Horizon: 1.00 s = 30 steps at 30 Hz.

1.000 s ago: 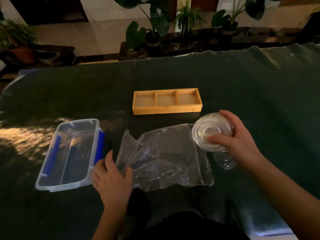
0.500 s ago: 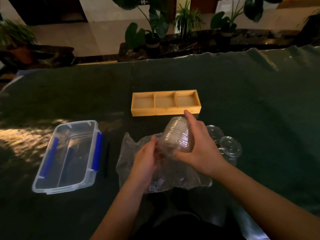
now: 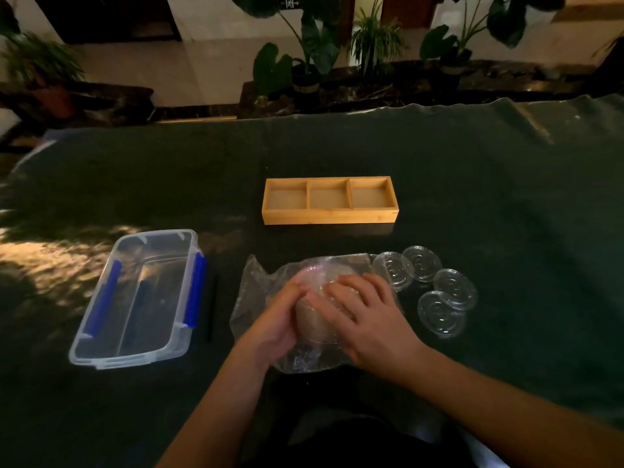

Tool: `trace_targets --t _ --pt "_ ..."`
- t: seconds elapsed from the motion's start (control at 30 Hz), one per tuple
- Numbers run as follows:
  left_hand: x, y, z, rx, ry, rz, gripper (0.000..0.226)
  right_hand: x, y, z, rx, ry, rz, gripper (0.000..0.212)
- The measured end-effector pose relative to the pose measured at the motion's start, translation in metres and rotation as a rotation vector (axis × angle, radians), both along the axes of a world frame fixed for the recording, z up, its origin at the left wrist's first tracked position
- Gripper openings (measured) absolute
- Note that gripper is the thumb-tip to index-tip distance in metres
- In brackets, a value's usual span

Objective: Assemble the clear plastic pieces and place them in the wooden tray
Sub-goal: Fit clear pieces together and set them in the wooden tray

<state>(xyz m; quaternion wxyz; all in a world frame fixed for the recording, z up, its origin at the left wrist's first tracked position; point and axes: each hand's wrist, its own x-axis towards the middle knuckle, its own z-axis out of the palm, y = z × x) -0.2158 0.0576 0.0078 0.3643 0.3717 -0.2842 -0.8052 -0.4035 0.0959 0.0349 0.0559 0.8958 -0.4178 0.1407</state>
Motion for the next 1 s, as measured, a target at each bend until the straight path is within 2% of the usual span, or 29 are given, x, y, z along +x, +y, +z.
trace_targets --t 0.1,0.2,0.27,0.37,0.43,0.53,0.63,0.7,0.83,0.9,1.0 --pt "-0.002 -0.003 -0.022 -0.061 -0.092 0.102 0.064 0.002 0.001 -0.016 0.152 0.073 0.008 0.105" --pt "-0.01 0.005 -0.048 -0.01 -0.206 0.156 0.059 0.0 -0.001 -0.036 0.33 0.098 -0.022 0.087" --pt "-0.017 0.013 -0.06 0.033 -0.351 0.144 0.059 -0.001 0.001 -0.05 0.498 0.109 -0.048 0.078" --pt "-0.02 0.02 -0.07 -0.105 -0.511 0.112 0.05 0.001 0.006 -0.061 0.646 0.006 -0.113 0.078" --pt "-0.018 0.023 -0.071 -0.173 -0.555 0.083 0.043 0.004 0.003 -0.06 0.656 -0.083 -0.144 0.075" --pt "-0.004 0.03 -0.074 -0.262 -0.586 0.02 0.048 0.004 -0.004 -0.053 0.607 -0.053 -0.143 0.064" --pt "0.006 0.036 -0.073 -0.345 -0.561 -0.052 0.072 0.006 -0.01 -0.048 0.601 0.01 -0.105 0.056" --pt "0.008 0.038 -0.073 -0.383 -0.578 -0.068 0.08 0.01 -0.013 -0.045 0.619 0.027 -0.086 0.051" --pt "0.011 0.042 -0.085 -0.488 -0.641 -0.099 0.099 0.009 -0.014 -0.039 0.673 -0.056 -0.127 0.044" --pt "0.004 0.045 -0.086 -0.517 -0.728 -0.058 0.101 0.011 -0.014 -0.038 0.686 -0.096 -0.171 0.043" --pt "-0.012 0.045 -0.09 -0.493 -0.904 0.098 0.093 0.026 -0.012 -0.043 0.633 -0.028 -0.239 0.051"
